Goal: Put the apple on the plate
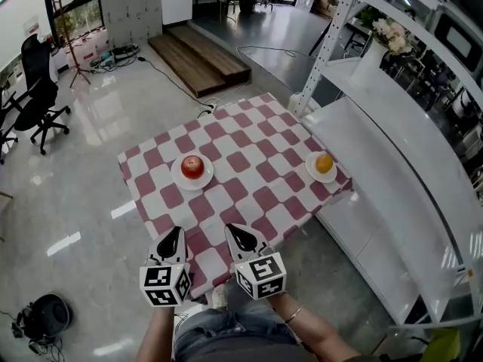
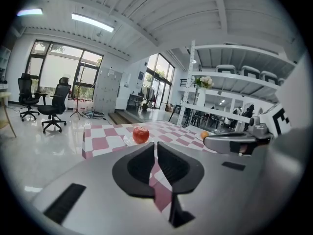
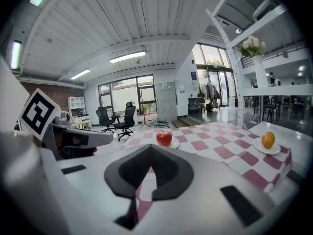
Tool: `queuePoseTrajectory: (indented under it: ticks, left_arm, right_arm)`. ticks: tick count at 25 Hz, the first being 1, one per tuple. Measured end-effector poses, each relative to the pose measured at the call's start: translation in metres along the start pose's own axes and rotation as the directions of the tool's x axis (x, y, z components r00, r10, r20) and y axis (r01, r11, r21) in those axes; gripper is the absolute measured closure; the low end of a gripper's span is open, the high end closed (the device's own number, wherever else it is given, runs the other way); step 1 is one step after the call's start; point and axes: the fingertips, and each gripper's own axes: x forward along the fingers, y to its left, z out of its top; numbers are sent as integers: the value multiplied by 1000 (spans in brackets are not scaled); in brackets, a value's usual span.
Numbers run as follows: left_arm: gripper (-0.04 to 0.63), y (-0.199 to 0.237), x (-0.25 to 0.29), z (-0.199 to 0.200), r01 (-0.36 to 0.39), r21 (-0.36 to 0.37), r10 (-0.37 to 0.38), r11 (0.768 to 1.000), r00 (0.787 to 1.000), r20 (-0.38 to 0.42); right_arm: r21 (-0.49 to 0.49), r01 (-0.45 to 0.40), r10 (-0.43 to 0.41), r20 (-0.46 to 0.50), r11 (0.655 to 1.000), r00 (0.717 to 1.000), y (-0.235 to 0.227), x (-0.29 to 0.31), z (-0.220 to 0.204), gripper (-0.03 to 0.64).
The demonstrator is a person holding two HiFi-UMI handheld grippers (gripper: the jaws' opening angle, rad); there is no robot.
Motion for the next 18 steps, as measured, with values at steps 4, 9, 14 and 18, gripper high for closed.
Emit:
queuePoseTrajectory:
  ticks: [4,9,14,18]
  left_arm:
    - [565,4,-1,1,-1,1,1,1000,1000,-1]
    - [565,7,0,-1,1,0,-1,1000,1000,-12]
    - [565,9,4,-2,13,-6,-13,1000,1000,-22]
    - [565,11,9,0,22,-10,-22,1000,999,-24]
  right_arm:
    - [-7,-11,11,4,1000,1000,5,2,2,607]
    - [-15,-20,20,-1,1000,1000,8,4,2,607]
    - [-19,-23,23,-8,1000,1000,7,8,1,607]
    - [-20,-28,27,-9,999,1000,6,14,4,607]
